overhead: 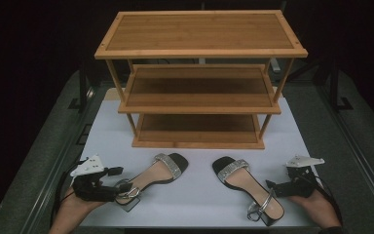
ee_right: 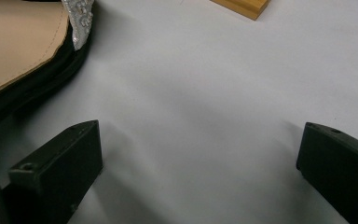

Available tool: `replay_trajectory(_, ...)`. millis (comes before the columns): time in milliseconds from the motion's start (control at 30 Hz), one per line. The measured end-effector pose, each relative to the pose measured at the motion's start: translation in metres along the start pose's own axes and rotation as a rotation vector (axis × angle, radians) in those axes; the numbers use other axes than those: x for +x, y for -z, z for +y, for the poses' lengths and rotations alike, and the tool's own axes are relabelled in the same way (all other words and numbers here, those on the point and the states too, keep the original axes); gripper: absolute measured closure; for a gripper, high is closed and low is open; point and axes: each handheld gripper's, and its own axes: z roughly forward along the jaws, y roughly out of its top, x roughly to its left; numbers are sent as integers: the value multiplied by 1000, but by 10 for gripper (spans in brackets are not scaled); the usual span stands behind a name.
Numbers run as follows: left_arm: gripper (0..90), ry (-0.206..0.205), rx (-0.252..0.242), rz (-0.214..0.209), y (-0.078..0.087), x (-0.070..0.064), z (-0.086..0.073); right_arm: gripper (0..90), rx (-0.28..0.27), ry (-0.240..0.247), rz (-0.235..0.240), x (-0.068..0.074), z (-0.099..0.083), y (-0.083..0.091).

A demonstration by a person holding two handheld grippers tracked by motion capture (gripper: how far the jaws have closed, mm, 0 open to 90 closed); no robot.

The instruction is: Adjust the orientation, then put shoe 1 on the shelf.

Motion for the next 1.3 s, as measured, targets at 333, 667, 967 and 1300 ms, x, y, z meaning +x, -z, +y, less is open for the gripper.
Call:
replay_trajectory(333,233,-52,140,25,-23,-12,-11,0,-1,0,0,0,0,0)
replay_trajectory(667,245,-83,233,42,-40,-15,-17,0,0,-1,0,0,0,0)
replay_trajectory(967,310,-54,247,44,-38,-15,-16,0,0,-2,0,0,0,0)
replay_trajectory(1300,336,-41,212,69,-33,-18,-10,0,0,0,0,0,0,0)
